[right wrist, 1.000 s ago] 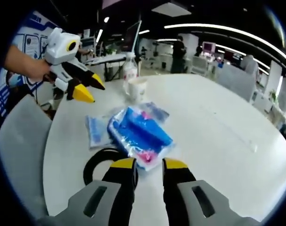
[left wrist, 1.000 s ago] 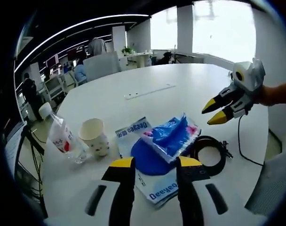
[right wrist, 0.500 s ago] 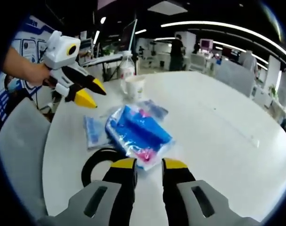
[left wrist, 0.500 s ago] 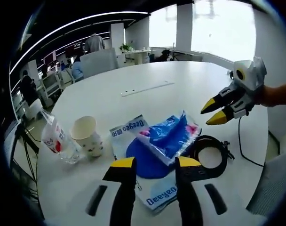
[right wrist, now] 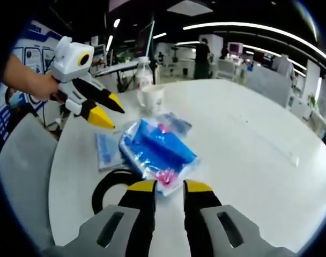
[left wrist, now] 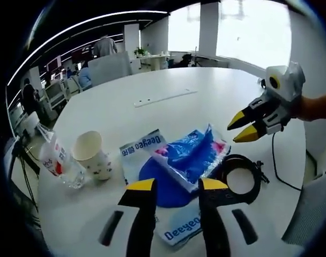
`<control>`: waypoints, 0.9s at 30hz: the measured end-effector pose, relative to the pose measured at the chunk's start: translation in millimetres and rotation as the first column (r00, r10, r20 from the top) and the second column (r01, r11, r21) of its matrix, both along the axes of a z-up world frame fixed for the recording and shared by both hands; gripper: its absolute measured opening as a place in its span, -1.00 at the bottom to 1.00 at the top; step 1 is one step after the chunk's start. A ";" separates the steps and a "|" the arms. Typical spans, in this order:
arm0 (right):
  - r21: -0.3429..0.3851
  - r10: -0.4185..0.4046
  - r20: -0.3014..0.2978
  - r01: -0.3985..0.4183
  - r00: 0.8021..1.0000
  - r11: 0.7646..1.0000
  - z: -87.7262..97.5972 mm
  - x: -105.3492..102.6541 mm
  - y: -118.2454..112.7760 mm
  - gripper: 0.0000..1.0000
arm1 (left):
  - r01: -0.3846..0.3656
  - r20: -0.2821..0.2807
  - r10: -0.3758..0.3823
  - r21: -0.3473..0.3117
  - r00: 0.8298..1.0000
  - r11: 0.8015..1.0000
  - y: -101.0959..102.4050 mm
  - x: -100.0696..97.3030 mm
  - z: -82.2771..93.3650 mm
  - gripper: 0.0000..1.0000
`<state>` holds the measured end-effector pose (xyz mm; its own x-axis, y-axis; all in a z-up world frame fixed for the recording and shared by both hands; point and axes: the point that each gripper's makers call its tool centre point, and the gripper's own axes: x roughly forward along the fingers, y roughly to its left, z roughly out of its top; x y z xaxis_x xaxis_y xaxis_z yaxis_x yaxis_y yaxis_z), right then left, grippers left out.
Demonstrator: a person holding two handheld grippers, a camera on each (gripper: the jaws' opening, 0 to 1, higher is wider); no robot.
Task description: Arrange the tabletop items into an orderly group along one side of the table until the central work area is clear of visible clutter.
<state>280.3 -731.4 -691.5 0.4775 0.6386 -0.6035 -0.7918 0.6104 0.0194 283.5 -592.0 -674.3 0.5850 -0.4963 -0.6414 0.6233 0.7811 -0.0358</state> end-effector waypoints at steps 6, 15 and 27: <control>0.010 -0.015 -0.015 0.015 1.000 1.000 -2.7 3.3 0.7 -0.70 | 0.006 -0.015 -0.006 0.000 1.000 1.000 -4.9 1.0 -6.3 -0.42; 0.020 -0.021 -0.048 0.022 0.999 1.000 -8.4 4.4 6.9 -0.77 | 0.011 -0.037 -0.011 -0.008 0.999 1.000 -11.8 4.5 -11.7 -0.48; -0.014 -0.039 -0.064 0.039 0.997 0.999 -16.9 9.0 7.7 -0.87 | 0.022 -0.084 -0.023 -0.012 0.996 1.000 -16.7 6.6 -21.6 -0.70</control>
<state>289.3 -723.8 -708.5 0.4622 0.6121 -0.6416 -0.7648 0.6414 0.0611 290.1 -608.6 -696.0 0.5183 -0.5157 -0.6822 0.6349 0.7664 -0.0970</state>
